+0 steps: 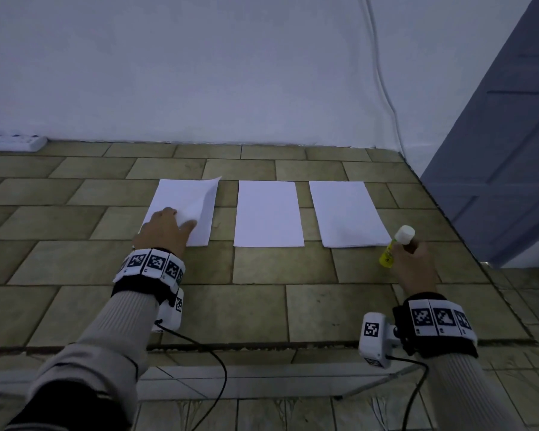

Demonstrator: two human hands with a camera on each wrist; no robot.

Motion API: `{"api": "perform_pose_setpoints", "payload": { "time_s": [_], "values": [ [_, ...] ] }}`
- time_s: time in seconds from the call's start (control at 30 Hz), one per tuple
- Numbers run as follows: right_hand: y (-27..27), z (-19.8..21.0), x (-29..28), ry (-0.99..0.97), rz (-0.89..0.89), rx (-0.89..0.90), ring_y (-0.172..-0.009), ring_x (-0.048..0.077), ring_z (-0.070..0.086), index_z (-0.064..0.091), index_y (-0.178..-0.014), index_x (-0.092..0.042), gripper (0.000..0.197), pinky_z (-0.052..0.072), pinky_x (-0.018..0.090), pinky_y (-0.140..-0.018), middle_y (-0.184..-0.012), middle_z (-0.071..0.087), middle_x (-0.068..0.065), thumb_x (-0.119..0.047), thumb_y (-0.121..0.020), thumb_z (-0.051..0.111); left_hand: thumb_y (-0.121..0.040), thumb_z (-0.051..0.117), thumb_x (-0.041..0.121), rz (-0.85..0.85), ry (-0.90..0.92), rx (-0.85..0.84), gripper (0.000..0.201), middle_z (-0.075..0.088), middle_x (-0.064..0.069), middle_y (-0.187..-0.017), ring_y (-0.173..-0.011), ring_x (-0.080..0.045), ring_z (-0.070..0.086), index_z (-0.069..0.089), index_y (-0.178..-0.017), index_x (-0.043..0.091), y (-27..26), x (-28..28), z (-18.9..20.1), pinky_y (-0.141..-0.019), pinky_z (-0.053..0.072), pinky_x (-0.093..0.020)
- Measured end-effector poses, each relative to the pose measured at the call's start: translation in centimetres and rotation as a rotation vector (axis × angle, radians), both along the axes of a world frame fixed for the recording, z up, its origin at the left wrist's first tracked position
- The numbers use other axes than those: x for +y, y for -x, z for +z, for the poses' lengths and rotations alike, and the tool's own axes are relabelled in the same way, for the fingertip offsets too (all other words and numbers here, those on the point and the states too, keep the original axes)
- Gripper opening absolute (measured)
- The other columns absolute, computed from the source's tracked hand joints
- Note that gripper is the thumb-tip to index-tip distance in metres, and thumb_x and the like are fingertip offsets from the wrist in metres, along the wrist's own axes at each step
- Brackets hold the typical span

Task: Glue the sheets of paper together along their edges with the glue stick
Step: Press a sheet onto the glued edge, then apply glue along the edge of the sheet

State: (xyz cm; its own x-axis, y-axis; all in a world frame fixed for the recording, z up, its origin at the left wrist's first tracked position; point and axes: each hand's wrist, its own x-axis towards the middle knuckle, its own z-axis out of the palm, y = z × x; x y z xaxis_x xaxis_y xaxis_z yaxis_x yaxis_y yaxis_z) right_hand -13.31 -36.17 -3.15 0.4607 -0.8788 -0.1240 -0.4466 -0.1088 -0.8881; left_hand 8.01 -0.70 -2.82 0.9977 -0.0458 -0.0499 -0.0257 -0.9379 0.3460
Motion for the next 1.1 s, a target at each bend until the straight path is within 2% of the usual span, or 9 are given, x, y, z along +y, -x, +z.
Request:
{"api": "perform_pose_setpoints", "payload": {
  "time_s": [0.1,0.27,0.43,0.57,0.63,0.73,0.93,1.0,1.1],
  "values": [
    [0.0,0.2,0.1,-0.016,0.011,-0.001,-0.117,0.029,0.05,0.046,-0.131,-0.006,0.043,0.034,0.03,-0.084,-0.129,0.053,0.013,-0.02,-0.092,0.058,-0.094,0.056,0.045,-0.056,0.18,-0.139,0.059,0.047,-0.015,-0.14,-0.12,-0.036,0.051,0.042,-0.14,0.011,1.8,-0.5,2.0,-0.094,0.044,-0.047],
    [0.1,0.1,-0.2,-0.009,0.046,-0.013,-0.117,0.029,0.051,0.047,-0.129,-0.005,0.045,0.039,0.034,-0.086,-0.13,0.054,0.013,-0.015,-0.089,0.064,-0.09,0.067,0.033,-0.476,0.351,-0.166,0.054,0.041,-0.007,-0.148,-0.132,-0.025,0.043,0.047,-0.136,0.013,6.3,-2.2,3.2,-0.105,0.038,-0.039],
    [0.2,0.2,-0.2,-0.012,0.078,-0.026,-0.115,0.026,0.052,0.048,-0.13,-0.008,0.045,0.042,0.035,-0.088,-0.129,0.055,0.012,-0.017,-0.089,0.064,-0.094,0.057,0.043,-0.898,0.081,0.028,0.058,0.018,-0.001,-0.161,-0.146,-0.016,0.019,0.039,-0.145,0.022,10.5,-3.5,2.0,-0.117,0.021,-0.032],
    [0.3,0.7,0.5,0.004,0.117,-0.051,-0.104,0.019,0.051,0.049,-0.13,-0.008,0.042,0.036,0.03,-0.081,-0.126,0.055,0.01,-0.017,-0.09,0.061,-0.093,0.054,0.053,-1.066,-0.22,0.098,0.065,0.0,0.001,-0.164,-0.15,-0.013,-0.001,0.029,-0.149,0.031,12.0,-3.8,0.6,-0.12,0.002,-0.034],
    [0.4,1.0,0.9,0.002,0.17,-0.069,-0.1,0.017,0.049,0.049,-0.13,-0.007,0.041,0.035,0.028,-0.078,-0.123,0.055,0.009,-0.016,-0.092,0.06,-0.092,0.054,0.054,-1.096,-0.312,0.153,0.07,-0.008,0.002,-0.163,-0.149,-0.012,-0.012,0.024,-0.15,0.032,12.2,-3.8,0.0,-0.118,-0.007,-0.034],
    [0.4,1.2,1.4,-0.007,0.265,-0.094,-0.096,0.018,0.052,0.05,-0.128,-0.007,0.038,0.04,0.025,-0.067,-0.116,0.057,0.01,-0.017,-0.093,0.06,-0.091,0.055,0.053,-1.106,-0.335,0.195,0.076,-0.013,0.0,-0.163,-0.147,-0.012,-0.018,0.017,-0.153,0.031,12.5,-3.7,-0.5,-0.118,-0.008,-0.037],
    [0.4,2.1,2.8,0.014,0.416,-0.146,-0.084,0.021,0.061,0.06,-0.113,-0.015,0.025,0.048,0.024,-0.061,-0.099,0.063,0.007,-0.024,-0.09,0.064,-0.092,0.056,0.044,-0.961,-0.119,0.242,0.071,-0.008,0.007,-0.163,-0.14,0.001,-0.017,0.022,-0.153,0.029,12.5,-2.8,-0.2,-0.119,-0.001,-0.029],
    [0.1,2.4,3.5,0.042,0.48,-0.144,-0.079,0.016,0.06,0.061,-0.111,-0.016,0.023,0.048,0.021,-0.062,-0.092,0.063,0.001,-0.023,-0.09,0.064,-0.093,0.044,0.061,-0.803,-0.104,0.206,0.074,-0.001,0.004,-0.164,-0.147,-0.005,-0.006,0.02,-0.153,0.024,12.9,-2.8,-0.3,-0.121,0.004,-0.032],
    [-0.9,2.7,5.1,0.044,0.616,-0.107,-0.079,0.007,0.058,0.059,-0.11,-0.02,0.022,0.049,0.013,-0.058,-0.091,0.061,-0.005,-0.019,-0.088,0.066,-0.059,-0.009,0.094,-0.617,-0.19,0.161,0.123,0.005,-0.002,-0.164,-0.15,-0.018,0.001,0.017,-0.153,0.018,13.3,-3.5,-1.1,-0.121,0.007,-0.044]
  ]
}}
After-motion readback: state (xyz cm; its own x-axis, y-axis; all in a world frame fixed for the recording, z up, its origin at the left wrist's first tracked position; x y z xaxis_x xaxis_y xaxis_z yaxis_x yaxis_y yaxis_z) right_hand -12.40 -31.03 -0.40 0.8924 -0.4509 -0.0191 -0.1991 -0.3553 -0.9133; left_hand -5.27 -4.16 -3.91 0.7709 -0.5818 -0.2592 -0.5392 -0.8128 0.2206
